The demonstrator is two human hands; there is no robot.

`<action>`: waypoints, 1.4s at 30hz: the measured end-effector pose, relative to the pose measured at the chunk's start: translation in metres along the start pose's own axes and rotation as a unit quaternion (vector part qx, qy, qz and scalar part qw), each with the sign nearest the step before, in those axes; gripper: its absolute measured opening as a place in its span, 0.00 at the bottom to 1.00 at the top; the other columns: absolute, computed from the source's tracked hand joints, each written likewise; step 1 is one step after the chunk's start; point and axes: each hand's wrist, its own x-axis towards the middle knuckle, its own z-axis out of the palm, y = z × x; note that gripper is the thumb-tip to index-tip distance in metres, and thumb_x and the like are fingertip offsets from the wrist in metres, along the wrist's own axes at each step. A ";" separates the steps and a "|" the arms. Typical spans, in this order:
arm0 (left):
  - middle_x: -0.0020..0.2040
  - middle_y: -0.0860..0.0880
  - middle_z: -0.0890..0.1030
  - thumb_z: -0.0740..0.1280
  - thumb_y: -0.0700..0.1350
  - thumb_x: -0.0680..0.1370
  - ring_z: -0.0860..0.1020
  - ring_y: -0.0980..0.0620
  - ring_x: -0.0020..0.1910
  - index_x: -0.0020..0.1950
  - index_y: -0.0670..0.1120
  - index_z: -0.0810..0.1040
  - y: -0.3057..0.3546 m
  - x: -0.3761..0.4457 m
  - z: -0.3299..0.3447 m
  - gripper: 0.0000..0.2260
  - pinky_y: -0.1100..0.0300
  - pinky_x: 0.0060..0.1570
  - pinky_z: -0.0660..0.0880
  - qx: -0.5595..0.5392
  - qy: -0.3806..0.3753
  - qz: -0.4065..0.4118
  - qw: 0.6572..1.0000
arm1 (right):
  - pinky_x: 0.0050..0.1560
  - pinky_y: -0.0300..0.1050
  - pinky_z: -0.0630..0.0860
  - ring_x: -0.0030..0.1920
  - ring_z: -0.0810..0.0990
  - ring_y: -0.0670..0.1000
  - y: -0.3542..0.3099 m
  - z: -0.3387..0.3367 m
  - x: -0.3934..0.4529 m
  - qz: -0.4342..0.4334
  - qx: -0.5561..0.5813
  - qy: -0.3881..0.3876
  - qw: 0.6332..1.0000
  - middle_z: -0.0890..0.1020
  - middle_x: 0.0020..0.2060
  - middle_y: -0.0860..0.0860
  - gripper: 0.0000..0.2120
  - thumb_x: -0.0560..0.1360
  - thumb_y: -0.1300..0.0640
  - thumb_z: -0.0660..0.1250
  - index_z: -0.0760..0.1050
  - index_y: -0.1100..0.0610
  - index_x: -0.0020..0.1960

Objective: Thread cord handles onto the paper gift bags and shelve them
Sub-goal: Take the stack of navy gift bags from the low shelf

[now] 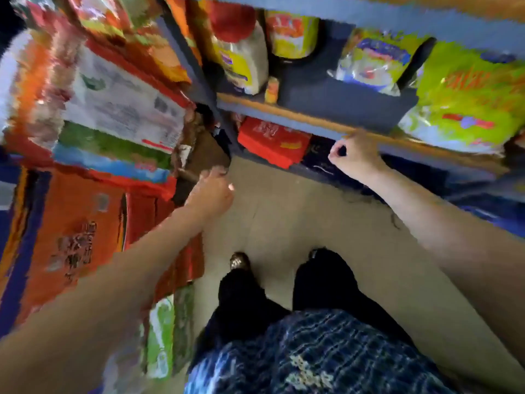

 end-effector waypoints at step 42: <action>0.66 0.46 0.66 0.64 0.43 0.77 0.64 0.45 0.66 0.63 0.45 0.73 0.137 0.454 0.430 0.14 0.52 0.65 0.63 -0.076 0.017 0.260 0.962 | 0.69 0.58 0.55 0.72 0.59 0.60 0.458 0.414 0.164 0.222 -0.214 0.221 0.925 0.61 0.73 0.57 0.41 0.69 0.47 0.72 0.57 0.56 0.75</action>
